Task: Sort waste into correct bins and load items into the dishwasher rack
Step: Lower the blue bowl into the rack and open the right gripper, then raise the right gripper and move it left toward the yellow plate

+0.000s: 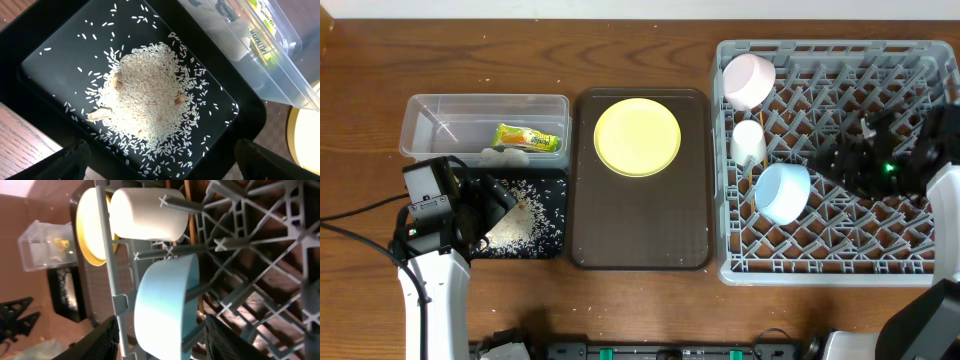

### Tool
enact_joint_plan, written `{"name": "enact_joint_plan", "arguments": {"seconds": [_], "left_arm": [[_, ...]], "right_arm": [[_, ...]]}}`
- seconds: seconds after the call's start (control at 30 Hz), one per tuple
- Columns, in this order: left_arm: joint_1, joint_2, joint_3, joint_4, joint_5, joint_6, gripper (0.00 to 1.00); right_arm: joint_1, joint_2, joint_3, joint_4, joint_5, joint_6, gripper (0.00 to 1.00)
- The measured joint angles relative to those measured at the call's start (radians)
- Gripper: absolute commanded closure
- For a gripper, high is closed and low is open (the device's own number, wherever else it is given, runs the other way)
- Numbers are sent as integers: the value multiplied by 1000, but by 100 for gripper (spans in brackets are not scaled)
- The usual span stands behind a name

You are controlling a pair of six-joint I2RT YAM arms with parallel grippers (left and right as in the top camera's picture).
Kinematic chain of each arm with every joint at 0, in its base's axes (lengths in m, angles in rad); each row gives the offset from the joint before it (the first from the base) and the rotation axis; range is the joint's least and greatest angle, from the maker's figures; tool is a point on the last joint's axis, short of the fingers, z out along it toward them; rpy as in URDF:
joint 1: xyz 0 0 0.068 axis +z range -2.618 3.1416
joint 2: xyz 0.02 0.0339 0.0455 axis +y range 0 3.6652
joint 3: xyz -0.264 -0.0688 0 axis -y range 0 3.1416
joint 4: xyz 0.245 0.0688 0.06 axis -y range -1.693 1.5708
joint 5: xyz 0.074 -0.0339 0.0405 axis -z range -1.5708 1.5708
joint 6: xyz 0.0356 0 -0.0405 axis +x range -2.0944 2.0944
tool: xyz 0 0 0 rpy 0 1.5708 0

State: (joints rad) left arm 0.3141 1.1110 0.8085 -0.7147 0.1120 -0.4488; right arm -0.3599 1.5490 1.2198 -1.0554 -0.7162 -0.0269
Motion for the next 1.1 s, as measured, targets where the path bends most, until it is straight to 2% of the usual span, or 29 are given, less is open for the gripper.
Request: {"name": "enact_joint_plan", "arguments": {"seconds": [0.27,0.5,0.63,0.83,1.1], "left_arm": [[0,0,0,0,0,0,5],[0,0,0,0,0,0,5],[0,0,0,0,0,0,5],[0,0,0,0,0,0,5],[0,0,0,0,0,0,5]], "right_arm": [[162,0,73,23,195,34,55],[307,0,88,67,274,59,80],[371,0,89,57,306,72,89],[446,0,89,-16,454,125,92],[457,0,89,-70,556,168,92]]}}
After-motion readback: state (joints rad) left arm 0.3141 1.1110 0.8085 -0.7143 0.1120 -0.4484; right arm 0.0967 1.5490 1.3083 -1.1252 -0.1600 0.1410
